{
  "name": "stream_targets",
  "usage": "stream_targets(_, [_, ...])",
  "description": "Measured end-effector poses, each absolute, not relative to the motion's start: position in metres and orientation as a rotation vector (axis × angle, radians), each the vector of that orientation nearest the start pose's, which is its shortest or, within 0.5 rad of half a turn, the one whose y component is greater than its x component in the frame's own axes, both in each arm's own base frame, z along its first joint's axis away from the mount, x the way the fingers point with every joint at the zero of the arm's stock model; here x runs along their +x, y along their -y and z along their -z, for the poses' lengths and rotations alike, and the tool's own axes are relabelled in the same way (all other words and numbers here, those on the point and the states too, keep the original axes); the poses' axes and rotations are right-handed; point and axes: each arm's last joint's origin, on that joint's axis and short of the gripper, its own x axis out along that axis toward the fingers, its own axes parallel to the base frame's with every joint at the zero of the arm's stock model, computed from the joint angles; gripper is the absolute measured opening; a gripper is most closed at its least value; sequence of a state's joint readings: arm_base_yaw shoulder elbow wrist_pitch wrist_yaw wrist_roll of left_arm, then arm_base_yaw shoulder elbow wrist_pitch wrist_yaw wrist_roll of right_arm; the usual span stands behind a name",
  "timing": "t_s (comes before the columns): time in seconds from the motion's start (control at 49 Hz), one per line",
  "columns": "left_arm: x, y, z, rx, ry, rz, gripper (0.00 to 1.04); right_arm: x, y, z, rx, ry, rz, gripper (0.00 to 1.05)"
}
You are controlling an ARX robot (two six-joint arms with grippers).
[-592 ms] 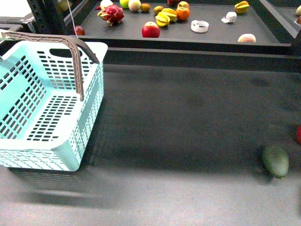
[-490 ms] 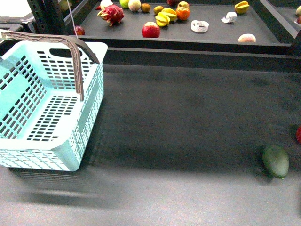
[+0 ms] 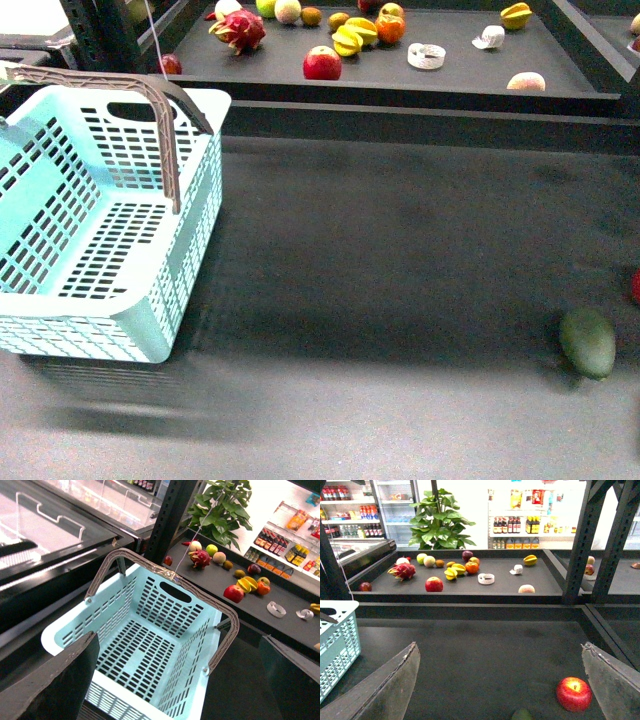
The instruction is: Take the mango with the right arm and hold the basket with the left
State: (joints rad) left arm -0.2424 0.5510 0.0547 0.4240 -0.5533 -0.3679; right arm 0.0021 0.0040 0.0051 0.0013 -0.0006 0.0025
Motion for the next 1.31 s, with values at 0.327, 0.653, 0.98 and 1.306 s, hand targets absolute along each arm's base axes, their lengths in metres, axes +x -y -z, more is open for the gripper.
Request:
stream_targets(0.327, [0.211, 0.026, -0.166, -0.554, -0.134, -0.340, 0.99, 0.098, 0.000, -0.165, 0.002, 0.002, -0.002, 0.97])
stream_targets(0.653, [0.309, 0.015, -0.160, -0.795, -0.189, -0.385, 0.99, 0.098, 0.000, -0.165, 0.002, 0.002, -0.002, 0.97])
stream_targets(0.98, [0.375, 0.015, -0.145, -0.915, -0.179, -0.415, 0.99, 0.098, 0.000, -0.165, 0.002, 0.002, -0.002, 0.97])
stream_targets(1.306, [0.411, -0.001, -0.129, -0.975, -0.156, -0.444, 0.99, 0.098, 0.000, -0.165, 0.002, 0.002, -0.002, 0.97])
